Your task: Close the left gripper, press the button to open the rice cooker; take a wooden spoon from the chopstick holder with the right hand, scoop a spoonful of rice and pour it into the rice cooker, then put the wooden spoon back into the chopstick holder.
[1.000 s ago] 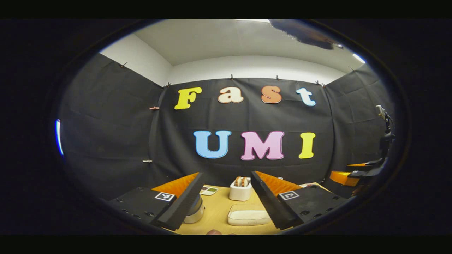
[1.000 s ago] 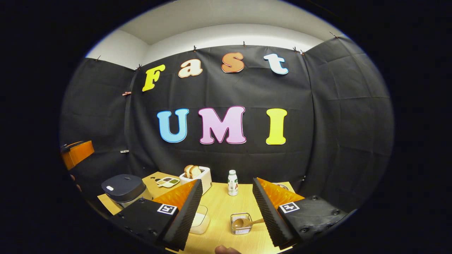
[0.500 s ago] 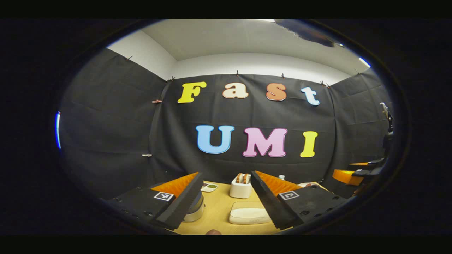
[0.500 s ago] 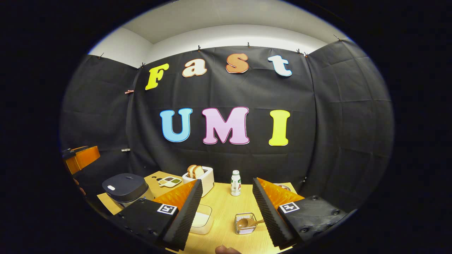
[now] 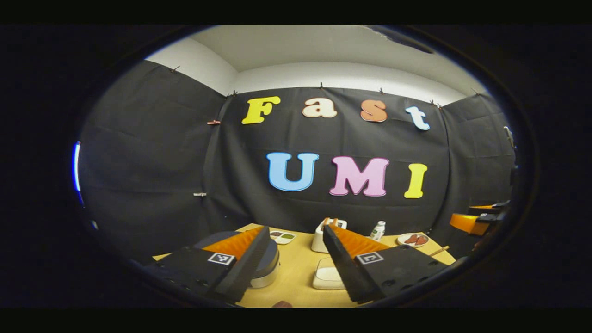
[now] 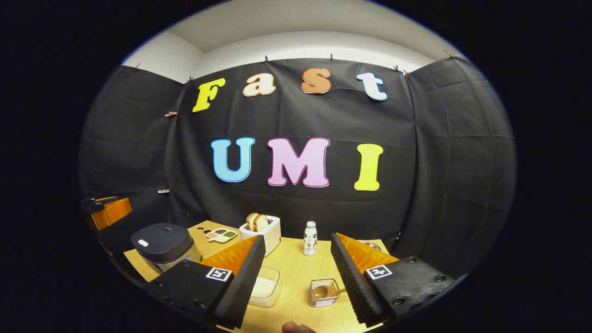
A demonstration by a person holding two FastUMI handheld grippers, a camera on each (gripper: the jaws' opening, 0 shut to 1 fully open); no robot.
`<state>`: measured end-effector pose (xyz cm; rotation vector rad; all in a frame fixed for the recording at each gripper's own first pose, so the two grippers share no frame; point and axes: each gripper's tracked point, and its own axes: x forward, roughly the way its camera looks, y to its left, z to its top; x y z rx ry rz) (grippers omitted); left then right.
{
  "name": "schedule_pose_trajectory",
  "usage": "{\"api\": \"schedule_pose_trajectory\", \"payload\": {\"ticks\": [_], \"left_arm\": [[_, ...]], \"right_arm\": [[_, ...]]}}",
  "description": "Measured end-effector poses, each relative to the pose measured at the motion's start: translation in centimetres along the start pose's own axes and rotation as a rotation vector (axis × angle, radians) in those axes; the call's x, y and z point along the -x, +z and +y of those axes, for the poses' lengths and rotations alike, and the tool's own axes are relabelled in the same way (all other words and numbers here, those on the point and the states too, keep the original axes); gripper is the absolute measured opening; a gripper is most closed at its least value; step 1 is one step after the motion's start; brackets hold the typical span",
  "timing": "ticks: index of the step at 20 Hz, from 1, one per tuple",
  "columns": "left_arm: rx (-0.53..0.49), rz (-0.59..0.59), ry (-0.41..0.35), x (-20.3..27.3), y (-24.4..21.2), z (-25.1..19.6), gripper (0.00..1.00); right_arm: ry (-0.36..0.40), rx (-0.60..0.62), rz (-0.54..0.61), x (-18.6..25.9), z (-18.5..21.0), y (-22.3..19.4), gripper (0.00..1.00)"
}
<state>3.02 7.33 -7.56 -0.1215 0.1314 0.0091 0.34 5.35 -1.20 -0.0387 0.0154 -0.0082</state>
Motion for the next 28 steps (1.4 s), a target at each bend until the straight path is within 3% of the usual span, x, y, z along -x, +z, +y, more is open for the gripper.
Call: {"api": "schedule_pose_trajectory", "payload": {"ticks": [1,4,5,8,9,13,14,15,23,28], "left_arm": [[0.006,0.011,0.009,-0.4,-0.5,0.5,0.72],[0.029,0.052,0.04,-1.6,-1.9,2.8,0.59],[0.03,0.065,0.046,-2.1,-2.6,3.7,0.49],[0.025,0.102,0.097,-3.5,-3.8,6.8,0.39],[0.023,0.112,0.112,-3.9,-4.3,7.6,0.28],[0.016,0.192,0.136,-5.7,-7.4,10.8,0.11],[0.021,0.209,0.136,-6.2,-8.1,11.4,0.14],[0.028,0.226,0.141,-6.6,-8.8,12.0,0.1],[0.088,0.388,0.149,-8.8,-15.5,14.9,0.07],[0.075,0.444,0.161,-8.8,-17.6,15.7,0.09]], "right_arm": [[0.001,0.001,0.004,-0.2,0.3,-0.1,0.89],[0.003,0.005,0.008,-0.7,1.0,-0.3,0.89],[0.006,0.007,0.009,-0.9,1.2,-0.4,0.89],[0.029,0.005,0.005,-1.3,2.6,-0.4,0.89],[0.033,0.01,0.006,-1.4,2.9,-0.5,0.89],[0.04,0.021,0.015,-2.3,4.2,-1.0,0.89],[0.04,0.023,0.02,-2.5,4.3,-1.3,0.89],[0.039,0.025,0.024,-2.7,4.6,-1.4,0.89],[0.017,0.038,0.05,-3.9,5.5,-2.6,0.89],[0.005,0.037,0.06,-4.3,5.5,-3.0,0.89]]}}
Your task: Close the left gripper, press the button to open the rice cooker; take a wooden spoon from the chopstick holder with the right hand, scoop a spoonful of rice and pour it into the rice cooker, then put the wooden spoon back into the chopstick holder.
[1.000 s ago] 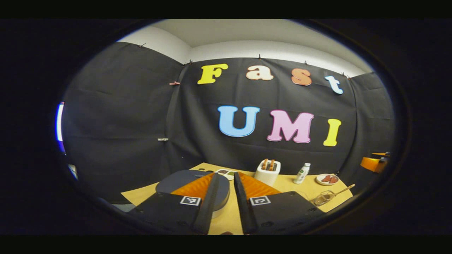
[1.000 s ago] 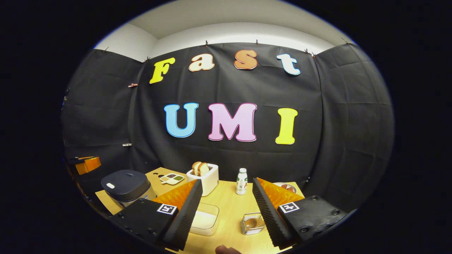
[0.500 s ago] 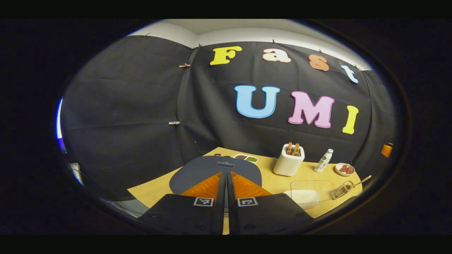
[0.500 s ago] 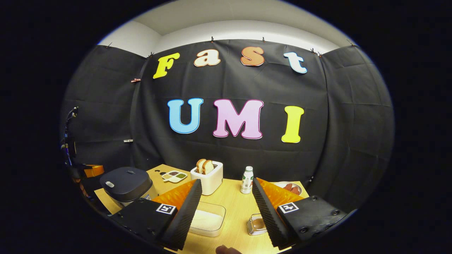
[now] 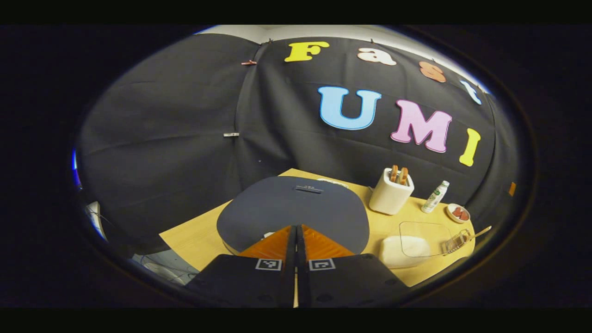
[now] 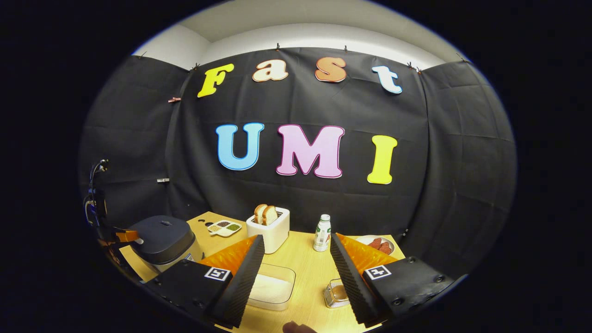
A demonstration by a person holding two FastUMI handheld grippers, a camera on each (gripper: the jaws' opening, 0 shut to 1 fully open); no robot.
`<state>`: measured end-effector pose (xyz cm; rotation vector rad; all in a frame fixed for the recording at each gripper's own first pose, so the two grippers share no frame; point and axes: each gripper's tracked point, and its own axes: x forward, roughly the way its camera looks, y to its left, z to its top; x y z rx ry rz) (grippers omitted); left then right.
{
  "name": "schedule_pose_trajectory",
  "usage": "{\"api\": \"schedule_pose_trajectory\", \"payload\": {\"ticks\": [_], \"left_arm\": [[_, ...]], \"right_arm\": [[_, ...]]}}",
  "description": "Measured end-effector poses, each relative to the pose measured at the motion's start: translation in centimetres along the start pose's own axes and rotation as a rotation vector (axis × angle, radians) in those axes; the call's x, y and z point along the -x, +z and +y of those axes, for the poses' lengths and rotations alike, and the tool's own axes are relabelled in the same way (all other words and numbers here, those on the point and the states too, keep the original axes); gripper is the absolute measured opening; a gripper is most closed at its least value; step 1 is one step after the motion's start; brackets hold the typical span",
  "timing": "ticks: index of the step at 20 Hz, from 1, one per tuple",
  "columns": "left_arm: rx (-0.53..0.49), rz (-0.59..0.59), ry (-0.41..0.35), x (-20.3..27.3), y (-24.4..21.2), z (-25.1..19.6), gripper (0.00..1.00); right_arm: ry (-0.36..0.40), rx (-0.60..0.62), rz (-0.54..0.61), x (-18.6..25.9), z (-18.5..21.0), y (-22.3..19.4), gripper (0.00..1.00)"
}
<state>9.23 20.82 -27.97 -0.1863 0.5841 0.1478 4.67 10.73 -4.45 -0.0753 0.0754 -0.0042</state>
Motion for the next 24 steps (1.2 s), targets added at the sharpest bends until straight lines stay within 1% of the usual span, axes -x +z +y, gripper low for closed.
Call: {"api": "schedule_pose_trajectory", "payload": {"ticks": [1,3,5,6,7,11,13,14,16,18,20,21,24], "left_arm": [[0.007,0.013,0.005,-0.2,-0.4,0.2,0.07],[0.035,0.015,-0.005,-0.2,-0.6,0.5,0.08],[0.04,0.019,-0.024,-0.4,-1.3,0.3,0.07],[0.036,0.016,-0.032,-0.3,-1.4,0.3,0.1],[0.033,0.015,-0.033,-0.4,-1.3,0.4,0.08],[0.015,0.0,0.0,-0.4,-1.6,0.5,0.08],[0.004,-0.017,0.013,-0.3,-1.7,0.4,0.1],[0.004,-0.024,0.013,-0.4,-1.9,0.4,0.08],[0.023,-0.011,0.006,-0.3,-2.3,0.5,0.1],[0.046,-0.017,-0.007,-0.4,-2.1,0.5,0.09],[0.029,-0.016,0.002,-0.5,-1.9,0.4,0.07],[0.01,-0.017,0.017,-0.7,-1.9,0.4,0.09],[-0.023,-0.024,0.044,-0.1,-1.0,0.2,0.07]], "right_arm": [[0.0,-0.001,0.001,-0.1,0.1,0.0,0.89],[-0.001,0.003,0.002,-0.2,0.0,-0.1,0.89],[0.0,0.002,0.001,-0.3,0.0,0.0,0.89],[0.0,0.001,0.0,-0.3,0.1,0.0,0.89],[0.002,0.001,-0.001,-0.2,0.2,0.0,0.89],[0.008,0.006,-0.006,0.1,0.2,0.2,0.89],[0.009,0.01,-0.007,0.2,0.2,0.3,0.89],[0.008,0.011,-0.006,0.3,0.1,0.1,0.89],[0.005,0.005,-0.002,0.4,-0.1,0.1,0.89],[-0.001,-0.001,0.001,0.7,-0.6,-0.1,0.89],[-0.003,-0.006,0.002,1.0,-0.9,-0.1,0.89],[-0.005,-0.006,0.002,1.0,-1.1,-0.2,0.89],[-0.006,-0.008,0.001,1.1,-1.5,-0.2,0.89]]}}
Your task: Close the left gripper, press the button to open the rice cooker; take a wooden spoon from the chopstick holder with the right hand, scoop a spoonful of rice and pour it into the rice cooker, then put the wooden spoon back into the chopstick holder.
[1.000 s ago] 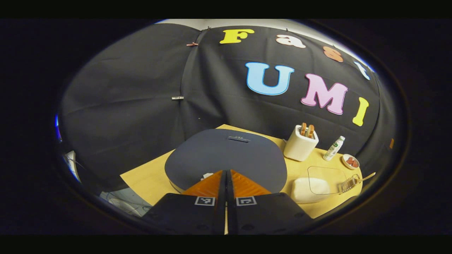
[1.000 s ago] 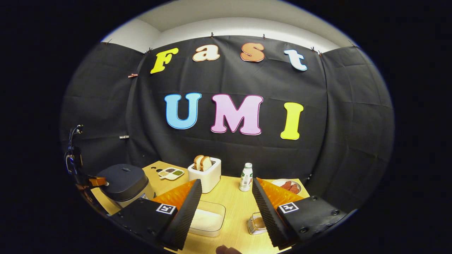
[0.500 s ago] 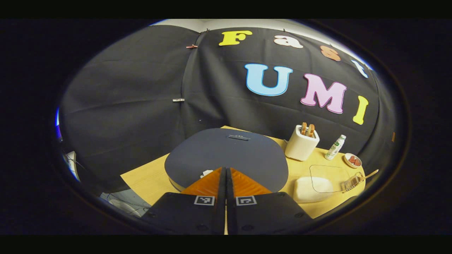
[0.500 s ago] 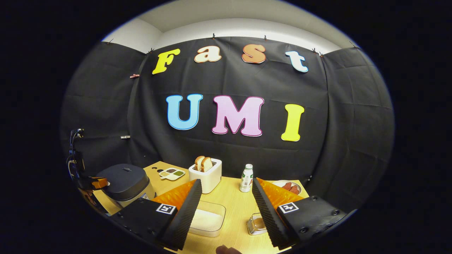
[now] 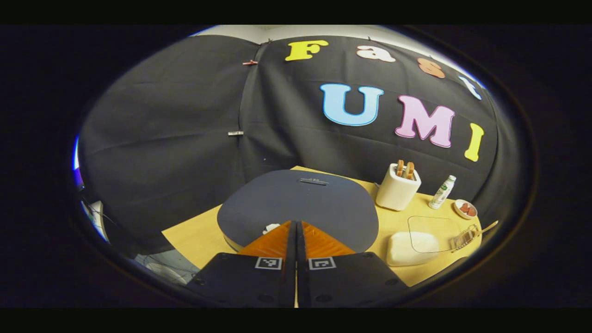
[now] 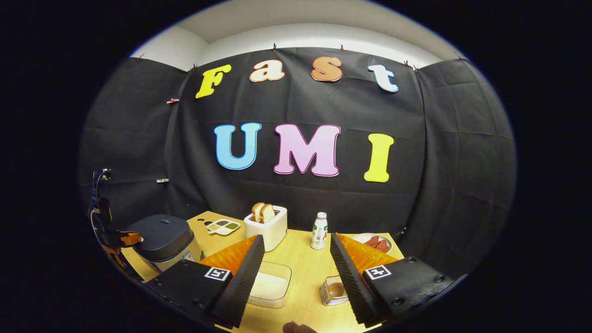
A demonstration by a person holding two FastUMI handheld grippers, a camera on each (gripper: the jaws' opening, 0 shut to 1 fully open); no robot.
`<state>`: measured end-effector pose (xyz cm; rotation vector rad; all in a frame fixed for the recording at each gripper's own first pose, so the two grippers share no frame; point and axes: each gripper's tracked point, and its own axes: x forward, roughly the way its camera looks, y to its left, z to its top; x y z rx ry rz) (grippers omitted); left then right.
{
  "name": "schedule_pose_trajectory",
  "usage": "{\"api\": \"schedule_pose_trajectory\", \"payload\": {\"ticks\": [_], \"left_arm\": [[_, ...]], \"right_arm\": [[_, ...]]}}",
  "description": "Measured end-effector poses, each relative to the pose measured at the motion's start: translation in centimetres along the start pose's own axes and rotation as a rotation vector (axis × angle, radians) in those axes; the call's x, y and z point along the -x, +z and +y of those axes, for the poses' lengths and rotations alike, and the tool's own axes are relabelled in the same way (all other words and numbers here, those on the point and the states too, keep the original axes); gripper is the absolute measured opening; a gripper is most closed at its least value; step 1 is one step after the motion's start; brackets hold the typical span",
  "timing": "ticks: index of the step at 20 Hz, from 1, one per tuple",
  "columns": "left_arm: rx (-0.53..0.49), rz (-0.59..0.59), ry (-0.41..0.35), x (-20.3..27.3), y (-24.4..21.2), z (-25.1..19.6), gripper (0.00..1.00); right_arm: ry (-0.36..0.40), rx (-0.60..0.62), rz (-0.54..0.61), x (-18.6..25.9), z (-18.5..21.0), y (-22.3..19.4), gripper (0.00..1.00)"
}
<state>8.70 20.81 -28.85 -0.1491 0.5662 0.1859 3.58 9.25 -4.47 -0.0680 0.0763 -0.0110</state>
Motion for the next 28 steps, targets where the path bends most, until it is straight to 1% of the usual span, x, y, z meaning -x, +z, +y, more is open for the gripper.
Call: {"api": "schedule_pose_trajectory", "payload": {"ticks": [4,6,7,12,13,14,15,17,21,24,26,27,28], "left_arm": [[-0.019,-0.074,0.034,1.0,2.8,-0.5,0.07],[-0.053,-0.12,0.049,1.7,4.5,-1.1,0.07],[-0.065,-0.139,0.051,2.1,5.4,-1.3,0.09],[-0.093,-0.216,0.065,4.1,8.6,-2.6,0.08],[-0.099,-0.234,0.067,4.6,9.2,-2.9,0.1],[-0.102,-0.249,0.07,5.0,9.5,-3.1,0.08],[-0.099,-0.261,0.066,5.6,9.8,-3.4,0.1],[-0.081,-0.24,0.061,6.1,9.4,-4.0,0.08],[-0.053,-0.253,0.079,7.8,9.4,-4.4,0.08],[-0.05,-0.265,0.083,9.1,9.4,-5.4,0.08],[-0.046,-0.279,0.074,9.9,9.5,-6.3,0.1],[-0.048,-0.286,0.073,10.3,9.6,-6.5,0.14],[-0.049,-0.297,0.071,10.6,9.8,-6.7,0.15]], "right_arm": [[-0.021,-0.006,-0.009,0.2,-1.3,0.1,0.89],[-0.032,-0.013,-0.006,0.1,-2.0,-0.2,0.89],[-0.038,-0.014,0.0,0.1,-2.5,-0.4,0.89],[-0.059,-0.034,0.028,0.0,-4.5,-1.7,0.89],[-0.063,-0.036,0.035,-0.1,-4.8,-2.0,0.89],[-0.065,-0.039,0.04,-0.1,-5.2,-2.3,0.89],[-0.068,-0.042,0.044,-0.2,-5.5,-2.5,0.89],[-0.07,-0.047,0.049,-0.2,-6.1,-3.0,0.89],[-0.061,-0.049,0.068,-0.3,-7.3,-4.0,0.89],[-0.057,-0.046,0.095,-0.2,-8.3,-5.6,0.89],[-0.062,-0.048,0.112,-0.2,-9.1,-6.5,0.89],[-0.069,-0.051,0.118,-0.3,-9.5,-6.9,0.89],[-0.079,-0.055,0.121,-0.3,-10.1,-7.3,0.89]]}}
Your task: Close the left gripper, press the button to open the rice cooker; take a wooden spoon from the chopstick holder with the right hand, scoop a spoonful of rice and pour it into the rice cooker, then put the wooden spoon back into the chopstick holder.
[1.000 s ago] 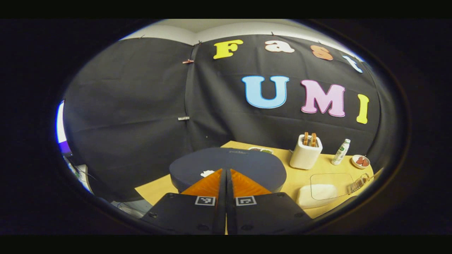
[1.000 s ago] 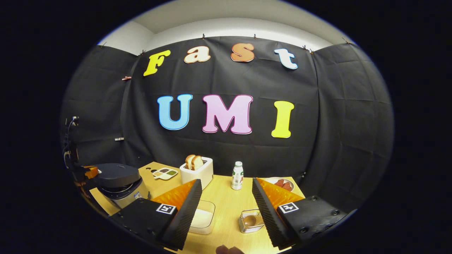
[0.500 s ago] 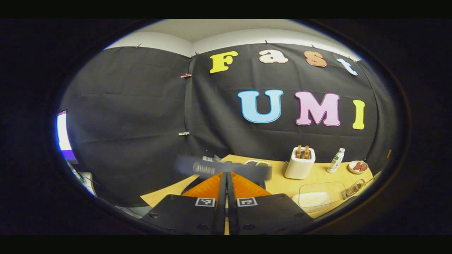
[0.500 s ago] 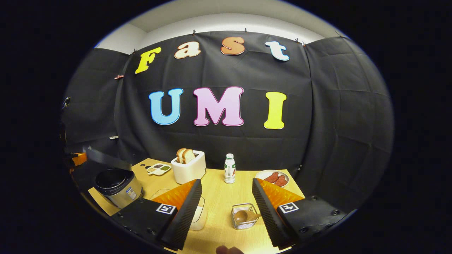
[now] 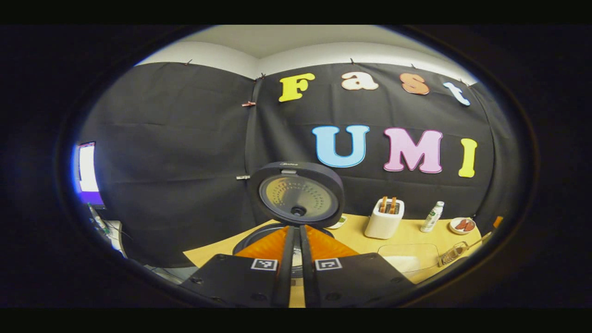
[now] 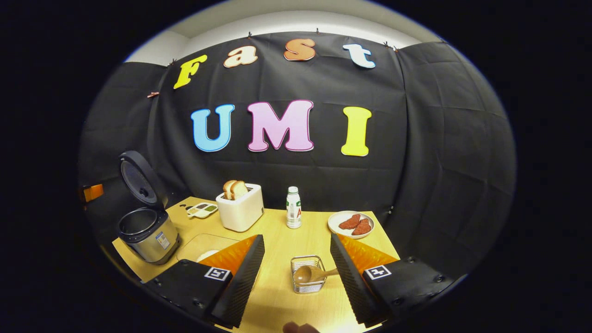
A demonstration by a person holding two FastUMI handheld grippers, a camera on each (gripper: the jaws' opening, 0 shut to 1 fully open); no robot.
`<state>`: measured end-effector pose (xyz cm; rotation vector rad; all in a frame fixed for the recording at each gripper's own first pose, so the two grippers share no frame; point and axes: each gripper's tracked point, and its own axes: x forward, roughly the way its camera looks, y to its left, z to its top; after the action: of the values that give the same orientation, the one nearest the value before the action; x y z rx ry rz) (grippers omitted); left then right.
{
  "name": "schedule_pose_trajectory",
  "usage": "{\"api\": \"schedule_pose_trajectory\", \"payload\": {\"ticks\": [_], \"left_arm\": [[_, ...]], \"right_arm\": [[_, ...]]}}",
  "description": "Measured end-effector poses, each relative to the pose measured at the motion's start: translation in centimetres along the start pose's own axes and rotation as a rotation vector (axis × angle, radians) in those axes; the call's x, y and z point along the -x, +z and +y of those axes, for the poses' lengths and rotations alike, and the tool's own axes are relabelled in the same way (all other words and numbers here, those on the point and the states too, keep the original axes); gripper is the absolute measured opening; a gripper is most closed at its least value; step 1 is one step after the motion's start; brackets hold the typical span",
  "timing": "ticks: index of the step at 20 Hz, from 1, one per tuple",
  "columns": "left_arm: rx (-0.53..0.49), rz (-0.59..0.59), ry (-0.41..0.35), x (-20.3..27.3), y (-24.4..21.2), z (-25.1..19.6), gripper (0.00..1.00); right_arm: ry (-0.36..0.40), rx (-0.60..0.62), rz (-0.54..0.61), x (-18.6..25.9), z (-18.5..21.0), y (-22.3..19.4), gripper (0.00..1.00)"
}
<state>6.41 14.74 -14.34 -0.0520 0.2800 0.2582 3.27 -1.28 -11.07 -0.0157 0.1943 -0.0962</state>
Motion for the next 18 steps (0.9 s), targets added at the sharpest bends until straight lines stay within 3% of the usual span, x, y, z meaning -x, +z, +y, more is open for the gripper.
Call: {"api": "schedule_pose_trajectory", "payload": {"ticks": [4,10,13,18], "left_arm": [[-0.006,-0.028,-0.022,0.7,0.9,-0.9,0.27],[-0.037,-0.073,0.008,1.4,2.2,-0.6,0.48],[-0.038,-0.074,0.005,2.1,2.4,-0.8,0.66],[-0.042,-0.066,-0.017,3.3,2.4,-1.2,0.68]], "right_arm": [[-0.045,-0.021,0.034,-0.7,-1.9,-2.2,0.9],[-0.106,-0.109,0.127,-1.2,-4.2,-5.9,0.9],[-0.13,-0.148,0.169,-2.1,-5.3,-7.8,0.89],[-0.169,-0.215,0.239,-3.9,-7.0,-11.1,0.88]]}}
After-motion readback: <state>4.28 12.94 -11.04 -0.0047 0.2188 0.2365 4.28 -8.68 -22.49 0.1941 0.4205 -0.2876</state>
